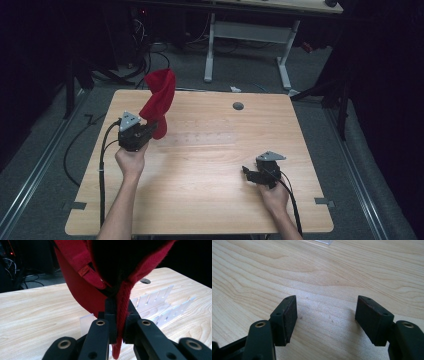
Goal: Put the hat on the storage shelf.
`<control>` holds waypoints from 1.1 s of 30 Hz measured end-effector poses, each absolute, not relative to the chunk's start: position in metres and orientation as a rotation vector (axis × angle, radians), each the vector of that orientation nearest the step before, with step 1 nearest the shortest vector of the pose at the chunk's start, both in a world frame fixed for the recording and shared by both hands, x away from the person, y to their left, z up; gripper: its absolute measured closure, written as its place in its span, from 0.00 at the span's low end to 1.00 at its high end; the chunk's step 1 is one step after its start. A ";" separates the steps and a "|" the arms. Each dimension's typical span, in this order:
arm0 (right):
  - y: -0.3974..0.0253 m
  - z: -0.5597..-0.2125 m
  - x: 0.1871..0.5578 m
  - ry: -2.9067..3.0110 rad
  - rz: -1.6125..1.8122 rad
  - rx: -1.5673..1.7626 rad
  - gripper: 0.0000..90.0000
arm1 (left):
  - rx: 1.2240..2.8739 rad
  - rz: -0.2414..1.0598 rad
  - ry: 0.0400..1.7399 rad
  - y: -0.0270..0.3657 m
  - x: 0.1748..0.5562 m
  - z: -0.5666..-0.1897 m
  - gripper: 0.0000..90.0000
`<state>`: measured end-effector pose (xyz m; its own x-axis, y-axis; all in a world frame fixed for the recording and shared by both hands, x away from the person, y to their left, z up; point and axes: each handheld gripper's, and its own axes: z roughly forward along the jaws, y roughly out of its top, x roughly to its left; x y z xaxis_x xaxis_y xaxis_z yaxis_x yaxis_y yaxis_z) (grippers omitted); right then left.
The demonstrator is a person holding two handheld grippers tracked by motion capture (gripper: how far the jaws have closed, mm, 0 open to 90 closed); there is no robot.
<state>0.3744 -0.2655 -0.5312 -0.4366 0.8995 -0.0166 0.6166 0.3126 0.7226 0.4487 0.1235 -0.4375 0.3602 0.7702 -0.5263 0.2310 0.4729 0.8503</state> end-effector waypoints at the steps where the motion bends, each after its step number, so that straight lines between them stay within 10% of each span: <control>1: -0.265 -0.531 0.374 2.166 0.912 1.346 0.38 | 1.063 0.448 1.191 0.123 0.449 -0.439 0.94; 33: -0.265 -0.531 0.374 2.168 0.911 1.342 0.38 | 1.077 0.387 1.271 0.130 0.437 -0.471 0.93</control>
<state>0.3742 -0.2655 -0.5312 -0.4389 0.8984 -0.0182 0.6156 0.3153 0.7222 0.4369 0.1304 -0.4714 0.3130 0.7572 -0.5733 0.3087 0.4897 0.8154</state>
